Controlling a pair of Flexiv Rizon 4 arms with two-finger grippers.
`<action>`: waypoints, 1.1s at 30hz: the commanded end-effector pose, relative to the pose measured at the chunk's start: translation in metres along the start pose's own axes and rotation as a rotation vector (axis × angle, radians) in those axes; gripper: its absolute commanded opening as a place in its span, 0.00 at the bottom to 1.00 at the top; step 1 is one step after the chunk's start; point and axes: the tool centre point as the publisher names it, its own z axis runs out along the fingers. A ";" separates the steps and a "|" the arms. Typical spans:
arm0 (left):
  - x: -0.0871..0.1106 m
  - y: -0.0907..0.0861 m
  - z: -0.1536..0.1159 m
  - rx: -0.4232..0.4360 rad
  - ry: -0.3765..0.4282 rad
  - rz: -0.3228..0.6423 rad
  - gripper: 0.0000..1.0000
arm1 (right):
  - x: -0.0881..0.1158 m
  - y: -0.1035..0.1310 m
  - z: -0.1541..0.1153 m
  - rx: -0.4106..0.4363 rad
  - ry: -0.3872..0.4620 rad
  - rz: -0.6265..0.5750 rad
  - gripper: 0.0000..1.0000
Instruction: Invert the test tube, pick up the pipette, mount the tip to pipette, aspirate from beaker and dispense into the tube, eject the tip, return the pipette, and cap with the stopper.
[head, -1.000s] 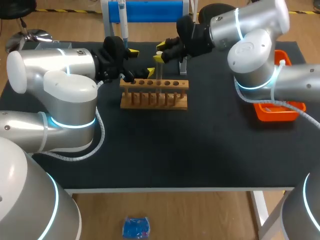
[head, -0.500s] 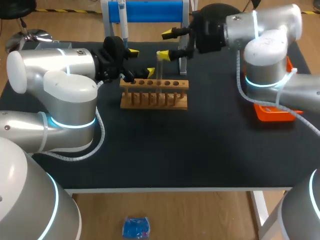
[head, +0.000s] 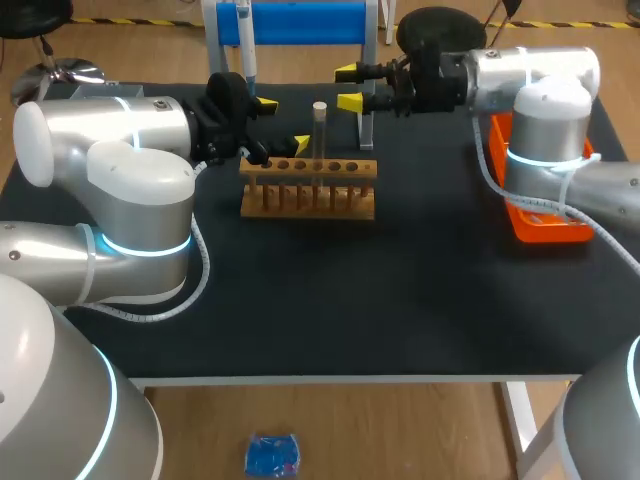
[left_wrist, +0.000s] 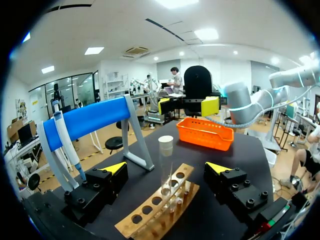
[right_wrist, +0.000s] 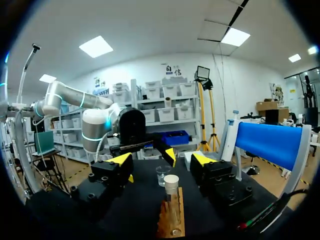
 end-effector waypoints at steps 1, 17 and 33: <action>-0.001 0.000 0.000 -0.002 0.004 0.000 1.00 | -0.006 0.000 0.004 0.005 0.060 -0.012 0.00; -0.001 0.000 0.000 -0.002 0.004 0.000 1.00 | -0.023 -0.008 0.017 0.069 0.015 -0.071 0.00; -0.001 0.000 0.000 -0.002 0.004 0.000 1.00 | -0.026 -0.016 0.025 0.073 0.030 -0.051 0.00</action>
